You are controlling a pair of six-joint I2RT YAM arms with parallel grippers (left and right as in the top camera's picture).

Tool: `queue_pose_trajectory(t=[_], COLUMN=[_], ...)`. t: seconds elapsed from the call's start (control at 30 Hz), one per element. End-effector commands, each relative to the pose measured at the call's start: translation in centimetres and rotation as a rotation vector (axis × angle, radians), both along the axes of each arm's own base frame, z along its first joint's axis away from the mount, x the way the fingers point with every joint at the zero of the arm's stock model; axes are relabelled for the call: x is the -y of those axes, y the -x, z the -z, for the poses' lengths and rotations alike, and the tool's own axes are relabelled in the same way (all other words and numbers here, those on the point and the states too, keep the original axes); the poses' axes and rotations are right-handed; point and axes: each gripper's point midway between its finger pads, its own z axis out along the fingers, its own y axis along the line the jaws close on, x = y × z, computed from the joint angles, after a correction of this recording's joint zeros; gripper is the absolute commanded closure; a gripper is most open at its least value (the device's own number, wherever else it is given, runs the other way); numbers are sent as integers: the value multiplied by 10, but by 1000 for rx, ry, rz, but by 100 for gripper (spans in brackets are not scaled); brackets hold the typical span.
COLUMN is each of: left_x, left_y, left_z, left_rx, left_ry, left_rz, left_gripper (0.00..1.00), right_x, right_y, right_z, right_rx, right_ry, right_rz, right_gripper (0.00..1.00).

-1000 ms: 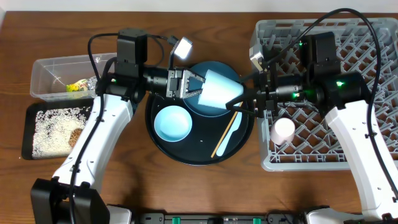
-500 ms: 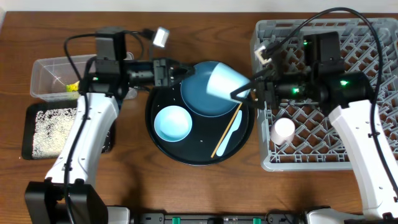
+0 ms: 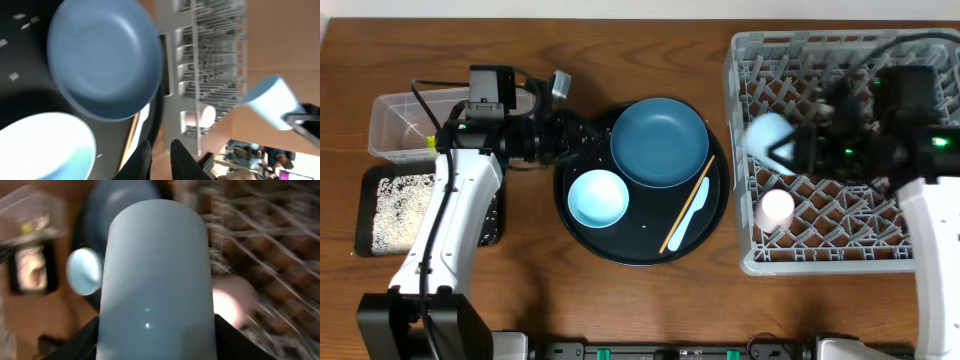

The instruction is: Sort waste into correct bins and load items into the dishwasher rack

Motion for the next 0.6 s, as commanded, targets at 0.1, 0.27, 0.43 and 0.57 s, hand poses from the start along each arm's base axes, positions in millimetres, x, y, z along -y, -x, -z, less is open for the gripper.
queue_pose_trajectory(t=[0.1,0.27,0.43,0.57], left_x=[-8,-10,-7,1], left_y=[7,19,33,43], left_z=[14,27,40,46], left_rx=[-18,-87,-139,-155], left_ry=[-95,-160,-247,-301], left_rz=[9,6,25,57], left_gripper=[84,84,84,83], right_x=[83,134,170,194], right_y=[20,47,67,78], right_z=[-18,-13,-5,2], right_rx=[-52,-163,-247,-296], right_ry=[251,368,356,342], right_rz=[290,464,601,685], right_gripper=[64,64,67,69])
